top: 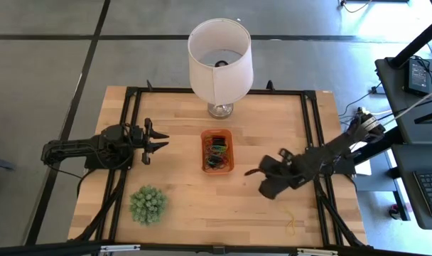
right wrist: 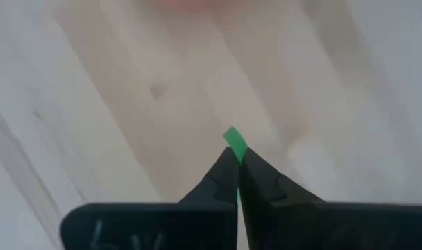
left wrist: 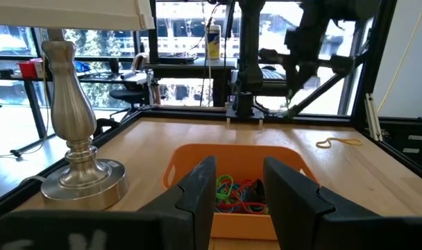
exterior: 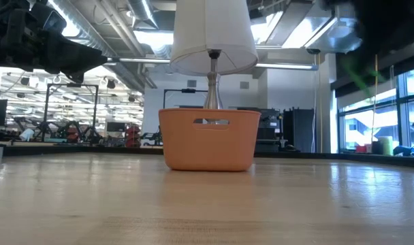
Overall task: Pick and place rubber bands into bin
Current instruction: Put the green rubber band into the orange bin
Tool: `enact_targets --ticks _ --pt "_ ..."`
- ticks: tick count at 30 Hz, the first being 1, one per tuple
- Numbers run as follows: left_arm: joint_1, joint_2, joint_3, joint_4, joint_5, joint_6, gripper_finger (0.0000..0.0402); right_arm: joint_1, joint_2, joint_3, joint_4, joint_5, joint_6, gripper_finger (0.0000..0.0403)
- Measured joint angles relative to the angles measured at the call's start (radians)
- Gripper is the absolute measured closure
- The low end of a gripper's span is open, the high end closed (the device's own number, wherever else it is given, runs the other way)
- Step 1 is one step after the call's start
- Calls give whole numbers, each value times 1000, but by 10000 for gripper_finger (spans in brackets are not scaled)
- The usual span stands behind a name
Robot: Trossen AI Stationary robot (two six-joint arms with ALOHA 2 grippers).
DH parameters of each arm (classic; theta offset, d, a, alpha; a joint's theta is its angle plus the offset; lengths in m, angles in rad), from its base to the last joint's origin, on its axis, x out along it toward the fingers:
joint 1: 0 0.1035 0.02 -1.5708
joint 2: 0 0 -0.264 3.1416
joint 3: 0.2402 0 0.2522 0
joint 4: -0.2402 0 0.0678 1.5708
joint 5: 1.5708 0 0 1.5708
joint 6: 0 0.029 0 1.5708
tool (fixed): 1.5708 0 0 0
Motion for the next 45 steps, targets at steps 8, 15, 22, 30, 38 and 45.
enact_targets --ticks 8,15,22,30,38,45 --pt "0 0 0 0 0 0 288 -198 73 202 196 51 -482 402" --pt "0 0 0 0 0 0 288 -362 275 436 225 -12 -741 403" --pt "0 0 0 0 0 0 288 -449 525 590 235 -223 -846 403" --pt "0 0 0 0 0 0 288 -470 724 598 236 -335 -882 403" --pt "0 0 0 0 0 0 288 -493 777 599 251 -353 -876 377" --pt "0 0 0 0 0 0 288 -495 771 621 230 -353 -850 323"
